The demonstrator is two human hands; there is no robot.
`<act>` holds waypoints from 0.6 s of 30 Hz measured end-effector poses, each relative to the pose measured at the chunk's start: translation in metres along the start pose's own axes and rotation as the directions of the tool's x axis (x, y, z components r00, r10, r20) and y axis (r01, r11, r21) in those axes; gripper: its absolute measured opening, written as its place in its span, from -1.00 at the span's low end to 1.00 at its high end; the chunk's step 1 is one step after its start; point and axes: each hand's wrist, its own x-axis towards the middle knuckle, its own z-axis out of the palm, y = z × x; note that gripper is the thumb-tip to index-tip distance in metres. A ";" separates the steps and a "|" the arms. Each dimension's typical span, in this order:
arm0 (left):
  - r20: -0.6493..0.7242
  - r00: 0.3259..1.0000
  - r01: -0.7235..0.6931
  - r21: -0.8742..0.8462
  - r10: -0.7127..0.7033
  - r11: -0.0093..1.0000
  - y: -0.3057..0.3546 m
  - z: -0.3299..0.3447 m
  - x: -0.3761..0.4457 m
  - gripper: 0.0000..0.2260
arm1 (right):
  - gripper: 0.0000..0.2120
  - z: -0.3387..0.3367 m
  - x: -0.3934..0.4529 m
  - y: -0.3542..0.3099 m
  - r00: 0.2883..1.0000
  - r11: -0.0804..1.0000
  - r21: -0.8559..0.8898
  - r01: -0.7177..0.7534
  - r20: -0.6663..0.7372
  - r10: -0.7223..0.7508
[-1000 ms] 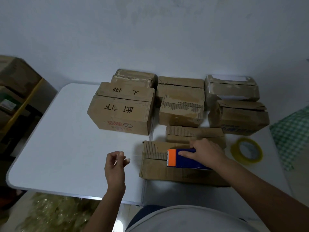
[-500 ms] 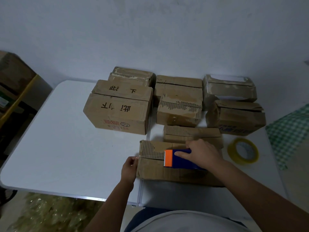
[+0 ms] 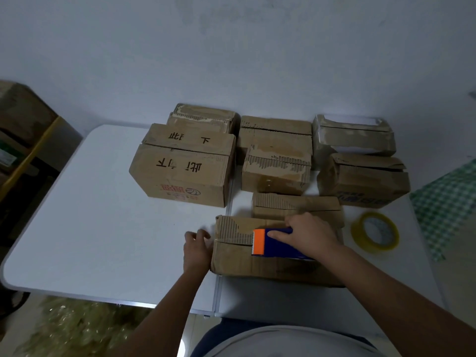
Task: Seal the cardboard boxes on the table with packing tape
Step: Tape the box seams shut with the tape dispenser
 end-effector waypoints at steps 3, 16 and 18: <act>0.000 1.000 -0.002 -0.127 0.002 0.992 0.010 -0.008 -0.003 -0.87 | -0.55 -0.001 0.000 0.000 1.000 1.000 -0.007 -0.010 -0.001 0.010; 0.407 0.907 -0.020 -0.221 0.111 0.975 0.024 -0.042 -0.022 -0.46 | -0.55 -0.001 0.005 0.001 1.000 1.000 0.002 -0.016 0.015 0.016; 0.305 0.948 -0.056 -0.139 0.097 0.989 0.025 -0.036 -0.019 -0.51 | -0.56 0.001 0.006 0.000 0.999 1.000 -0.006 -0.018 0.027 0.019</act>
